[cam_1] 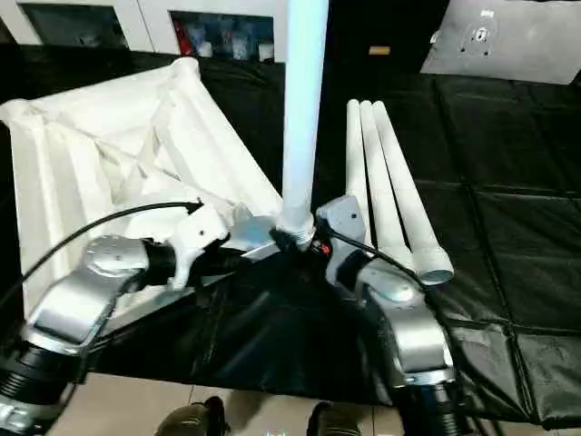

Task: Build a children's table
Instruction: Rotate leg to tighten

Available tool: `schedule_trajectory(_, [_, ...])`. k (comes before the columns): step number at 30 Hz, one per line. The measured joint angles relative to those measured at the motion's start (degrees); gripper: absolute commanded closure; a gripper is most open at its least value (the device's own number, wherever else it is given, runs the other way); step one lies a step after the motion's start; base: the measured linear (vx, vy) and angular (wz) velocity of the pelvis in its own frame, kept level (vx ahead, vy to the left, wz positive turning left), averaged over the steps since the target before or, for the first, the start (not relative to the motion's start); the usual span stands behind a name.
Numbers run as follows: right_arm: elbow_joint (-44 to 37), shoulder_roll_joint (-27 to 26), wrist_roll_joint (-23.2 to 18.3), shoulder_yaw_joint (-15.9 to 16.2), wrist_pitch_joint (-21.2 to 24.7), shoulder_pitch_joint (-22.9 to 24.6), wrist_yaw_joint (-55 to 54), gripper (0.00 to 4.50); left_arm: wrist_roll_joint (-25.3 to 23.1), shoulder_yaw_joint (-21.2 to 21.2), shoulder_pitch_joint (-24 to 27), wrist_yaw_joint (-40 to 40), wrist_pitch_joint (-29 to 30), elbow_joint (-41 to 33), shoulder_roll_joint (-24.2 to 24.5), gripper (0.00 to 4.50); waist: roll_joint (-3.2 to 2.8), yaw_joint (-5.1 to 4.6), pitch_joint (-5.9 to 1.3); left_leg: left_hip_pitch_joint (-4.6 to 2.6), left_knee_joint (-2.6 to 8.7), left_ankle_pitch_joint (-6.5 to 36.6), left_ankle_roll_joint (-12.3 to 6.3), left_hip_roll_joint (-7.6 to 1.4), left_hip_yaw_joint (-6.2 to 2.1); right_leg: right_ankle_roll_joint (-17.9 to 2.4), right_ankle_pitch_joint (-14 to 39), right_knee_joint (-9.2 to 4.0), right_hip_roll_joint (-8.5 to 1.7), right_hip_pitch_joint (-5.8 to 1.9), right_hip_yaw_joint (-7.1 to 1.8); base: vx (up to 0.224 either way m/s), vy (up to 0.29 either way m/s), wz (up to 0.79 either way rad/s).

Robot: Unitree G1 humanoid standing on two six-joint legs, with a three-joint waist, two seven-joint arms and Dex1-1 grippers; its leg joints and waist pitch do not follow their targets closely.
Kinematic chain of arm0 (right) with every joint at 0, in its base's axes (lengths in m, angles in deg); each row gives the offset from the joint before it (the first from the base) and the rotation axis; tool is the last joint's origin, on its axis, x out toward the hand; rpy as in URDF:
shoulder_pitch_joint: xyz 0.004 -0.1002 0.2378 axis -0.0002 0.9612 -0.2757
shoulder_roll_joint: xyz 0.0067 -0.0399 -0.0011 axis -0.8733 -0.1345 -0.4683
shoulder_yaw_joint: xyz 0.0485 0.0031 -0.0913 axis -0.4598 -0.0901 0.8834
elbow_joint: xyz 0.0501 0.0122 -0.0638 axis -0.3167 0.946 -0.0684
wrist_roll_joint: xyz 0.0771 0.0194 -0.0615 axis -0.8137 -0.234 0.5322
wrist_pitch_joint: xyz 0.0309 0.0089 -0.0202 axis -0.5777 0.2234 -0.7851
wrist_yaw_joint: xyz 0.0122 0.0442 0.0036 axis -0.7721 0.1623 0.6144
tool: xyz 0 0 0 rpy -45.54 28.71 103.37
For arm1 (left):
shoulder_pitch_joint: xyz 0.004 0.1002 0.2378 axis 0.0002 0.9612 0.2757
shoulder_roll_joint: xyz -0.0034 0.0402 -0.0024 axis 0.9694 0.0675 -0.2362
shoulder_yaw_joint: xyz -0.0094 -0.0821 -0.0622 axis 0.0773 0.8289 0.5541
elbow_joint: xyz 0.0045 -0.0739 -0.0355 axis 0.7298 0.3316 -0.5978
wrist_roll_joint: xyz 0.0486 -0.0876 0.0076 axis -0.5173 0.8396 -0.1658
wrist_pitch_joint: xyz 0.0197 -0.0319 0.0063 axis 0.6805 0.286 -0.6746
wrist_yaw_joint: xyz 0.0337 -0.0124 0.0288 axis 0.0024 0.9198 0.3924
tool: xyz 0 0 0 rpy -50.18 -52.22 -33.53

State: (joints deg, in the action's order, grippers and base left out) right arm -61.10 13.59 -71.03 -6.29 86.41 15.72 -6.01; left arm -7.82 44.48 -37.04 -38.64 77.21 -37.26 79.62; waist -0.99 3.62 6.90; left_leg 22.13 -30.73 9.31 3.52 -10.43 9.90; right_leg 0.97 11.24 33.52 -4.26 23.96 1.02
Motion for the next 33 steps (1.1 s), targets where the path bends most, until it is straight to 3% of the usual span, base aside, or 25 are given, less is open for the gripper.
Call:
schedule_trajectory(2, [0.1,2.4,-1.4,0.4,-0.5,0.0,4.1,0.04,0.7,-0.1,-0.1,-2.3,-2.5,1.1,2.0,4.50,0.01,-0.01,0.01,-0.01,-0.16,0.0,0.00,-0.05,0.00,-0.1,0.1,0.16,0.00,0.01,0.01,0.000,0.000,0.00])
schedule_trajectory(8, [1.8,7.4,-3.8,3.1,-2.9,-1.5,14.8,0.02,2.0,-1.1,-0.5,-11.2,-9.8,4.3,8.1,4.50,0.07,0.10,0.04,-0.07,-0.84,0.2,0.33,-0.12,0.01,-0.5,0.0,0.62,-0.08,-0.12,-0.01,0.000,0.000,0.00])
schedule_trajectory(17, [7.2,12.4,-4.0,6.4,-5.3,-6.2,25.6,0.02,3.5,-3.2,-2.6,-19.6,-15.8,8.4,11.5,4.50,0.08,1.01,0.05,-0.05,-1.30,0.2,0.30,-0.12,0.09,-0.8,-0.3,0.67,-0.14,-0.24,-0.11,0.000,0.000,0.00])
schedule_trajectory(18, [8.0,12.8,-4.0,6.7,-5.4,-6.7,26.7,0.28,3.6,-3.2,-2.7,-20.0,-16.4,8.6,11.8,4.50,0.08,1.09,0.05,-0.05,-1.30,0.2,0.30,-0.14,0.10,-0.8,-0.3,0.68,-0.13,-0.23,-0.10,0.000,0.000,0.00])
schedule_trajectory(33, [15.3,14.3,-6.0,9.0,-7.0,-11.9,37.3,1.50,4.4,-4.1,-4.6,-23.4,-20.3,12.8,12.6,4.50,0.24,1.49,0.15,0.05,-1.54,0.2,0.30,-0.33,0.18,-0.8,-0.3,0.96,-0.05,-0.05,-0.07,0.000,0.000,0.00])
